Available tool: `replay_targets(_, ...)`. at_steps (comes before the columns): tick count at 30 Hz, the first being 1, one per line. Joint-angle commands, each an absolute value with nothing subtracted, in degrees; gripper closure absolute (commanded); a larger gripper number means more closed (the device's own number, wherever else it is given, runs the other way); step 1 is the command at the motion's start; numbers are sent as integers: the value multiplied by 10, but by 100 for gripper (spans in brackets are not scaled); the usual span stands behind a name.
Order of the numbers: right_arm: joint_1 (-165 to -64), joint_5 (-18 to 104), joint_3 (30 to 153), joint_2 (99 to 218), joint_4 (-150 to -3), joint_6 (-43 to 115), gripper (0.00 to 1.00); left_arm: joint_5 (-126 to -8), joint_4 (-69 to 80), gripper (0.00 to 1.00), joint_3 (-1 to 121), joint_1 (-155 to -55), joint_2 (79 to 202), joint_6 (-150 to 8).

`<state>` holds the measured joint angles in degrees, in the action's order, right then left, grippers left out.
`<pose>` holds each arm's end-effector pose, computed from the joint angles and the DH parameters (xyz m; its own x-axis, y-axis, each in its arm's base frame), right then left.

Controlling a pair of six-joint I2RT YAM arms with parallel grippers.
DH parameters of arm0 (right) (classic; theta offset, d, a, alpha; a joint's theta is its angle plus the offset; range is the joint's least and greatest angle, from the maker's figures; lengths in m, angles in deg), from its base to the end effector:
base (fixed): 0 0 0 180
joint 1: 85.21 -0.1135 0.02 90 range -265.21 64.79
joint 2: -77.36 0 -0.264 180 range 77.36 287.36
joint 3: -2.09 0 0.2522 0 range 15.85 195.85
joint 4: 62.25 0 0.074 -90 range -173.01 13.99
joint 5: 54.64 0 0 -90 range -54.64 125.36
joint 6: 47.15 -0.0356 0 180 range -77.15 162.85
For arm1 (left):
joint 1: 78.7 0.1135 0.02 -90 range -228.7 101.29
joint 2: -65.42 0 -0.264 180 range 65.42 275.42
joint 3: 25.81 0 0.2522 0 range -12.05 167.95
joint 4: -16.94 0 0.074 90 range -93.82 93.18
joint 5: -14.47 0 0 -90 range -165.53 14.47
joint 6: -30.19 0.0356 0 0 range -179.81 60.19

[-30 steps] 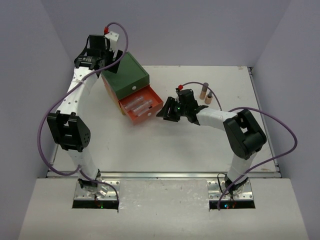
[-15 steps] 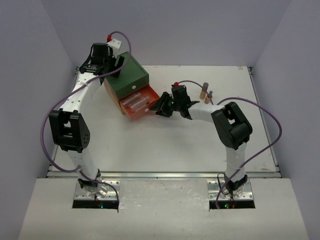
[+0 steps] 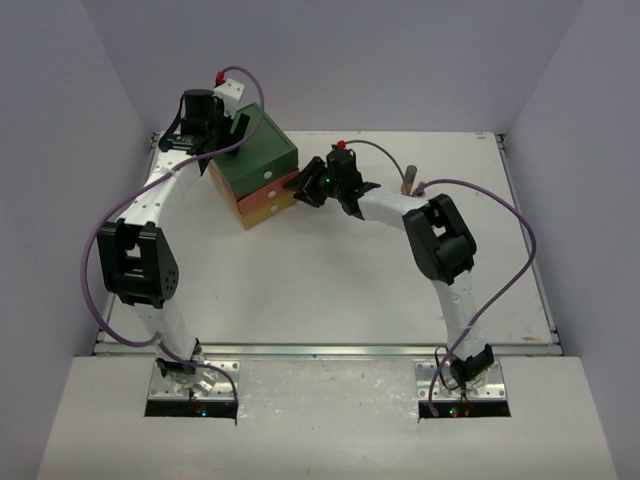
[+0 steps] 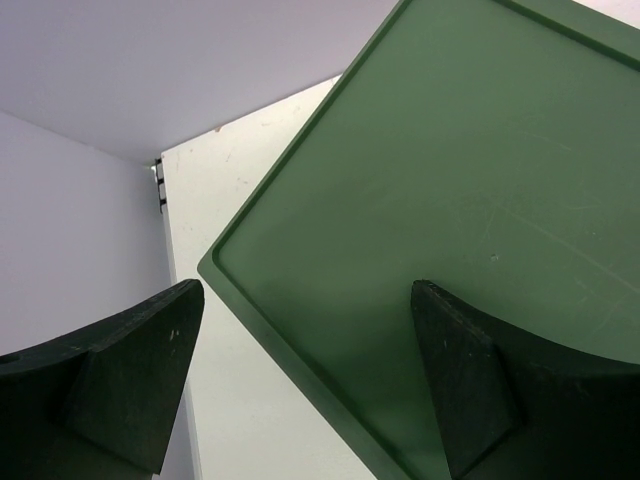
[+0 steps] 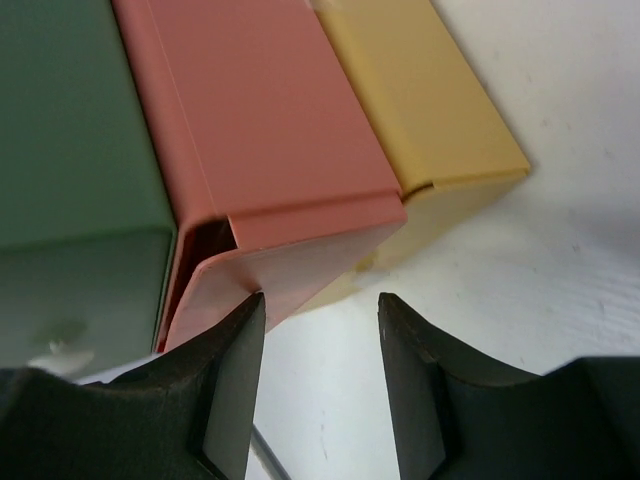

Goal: Organize the makeup

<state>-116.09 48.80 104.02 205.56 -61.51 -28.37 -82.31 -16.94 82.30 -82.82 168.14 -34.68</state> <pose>0.4313 0.2675 0.1625 -0.7621 0.6172 -0.1957 0.1315 0.4435 0.8866 0.4245 -0.0264 0.3426 -0.4444 0.4548 -0.7718 0.1729 0.8889 0.4242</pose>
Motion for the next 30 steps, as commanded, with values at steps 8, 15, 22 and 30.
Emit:
replay_targets(8, -1165, 447, 1094, 2068, -605, -285, 50, -805, -213, 15, 798, -823, 1690, -335)
replay_targets(15, -1187, 440, 906, 1936, -440, 56, 43, -803, -214, 15, 791, -823, 1689, -328)
replay_targets(22, -1197, 491, 871, 1997, -318, 90, 46, -798, -207, 15, 795, -823, 1697, -331)
replay_targets(30, -1233, 422, 914, 2076, -263, 41, 44, -803, -206, 14, 793, -823, 1691, -332)
